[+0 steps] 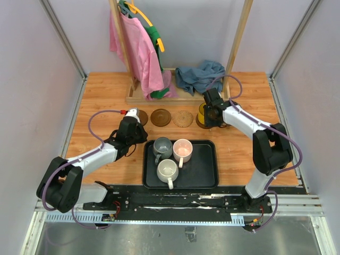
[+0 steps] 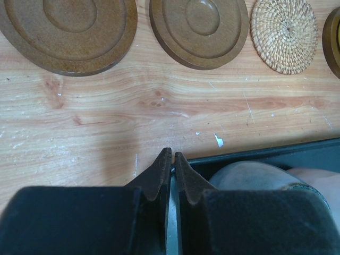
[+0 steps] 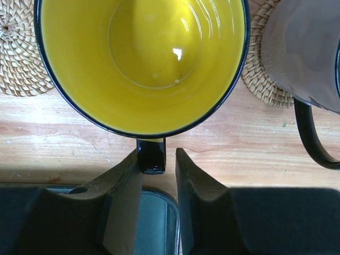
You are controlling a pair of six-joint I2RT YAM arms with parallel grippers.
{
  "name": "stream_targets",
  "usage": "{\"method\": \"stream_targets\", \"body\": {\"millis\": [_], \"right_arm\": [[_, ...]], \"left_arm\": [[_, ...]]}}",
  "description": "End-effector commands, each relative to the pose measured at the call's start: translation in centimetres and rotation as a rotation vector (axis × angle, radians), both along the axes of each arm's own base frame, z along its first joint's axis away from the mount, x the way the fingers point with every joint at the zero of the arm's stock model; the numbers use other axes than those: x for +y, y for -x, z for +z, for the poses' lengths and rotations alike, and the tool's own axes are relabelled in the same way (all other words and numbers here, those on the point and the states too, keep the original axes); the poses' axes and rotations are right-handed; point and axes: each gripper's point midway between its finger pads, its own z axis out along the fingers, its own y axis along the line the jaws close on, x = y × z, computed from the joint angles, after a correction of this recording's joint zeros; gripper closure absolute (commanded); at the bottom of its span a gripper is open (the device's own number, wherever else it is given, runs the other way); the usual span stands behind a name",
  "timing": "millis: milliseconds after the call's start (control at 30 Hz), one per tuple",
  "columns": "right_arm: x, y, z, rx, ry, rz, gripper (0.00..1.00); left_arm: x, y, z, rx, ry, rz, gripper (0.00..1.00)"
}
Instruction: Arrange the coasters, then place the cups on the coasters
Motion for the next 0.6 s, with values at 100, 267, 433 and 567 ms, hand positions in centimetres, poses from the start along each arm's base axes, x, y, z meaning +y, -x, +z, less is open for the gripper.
{"method": "stream_targets", "body": {"millis": [100, 267, 433, 567], "right_arm": [[0.61, 1.18, 0.45, 0.001, 0.005, 0.010, 0.69], [0.98, 1.19, 0.60, -0.004, 0.003, 0.023, 0.69], [1.01, 1.26, 0.61, -0.004, 0.010, 0.022, 0.69], [0.65, 1.53, 0.79, -0.009, 0.034, 0.008, 0.67]], "left_arm": [[-0.19, 0.38, 0.52, -0.019, 0.018, -0.007, 0.90], [-0.18, 0.48, 0.40, -0.015, 0.020, -0.005, 0.90], [-0.18, 0.48, 0.45, -0.016, 0.021, -0.004, 0.90], [-0.14, 0.53, 0.36, -0.014, 0.019, -0.004, 0.90]]}}
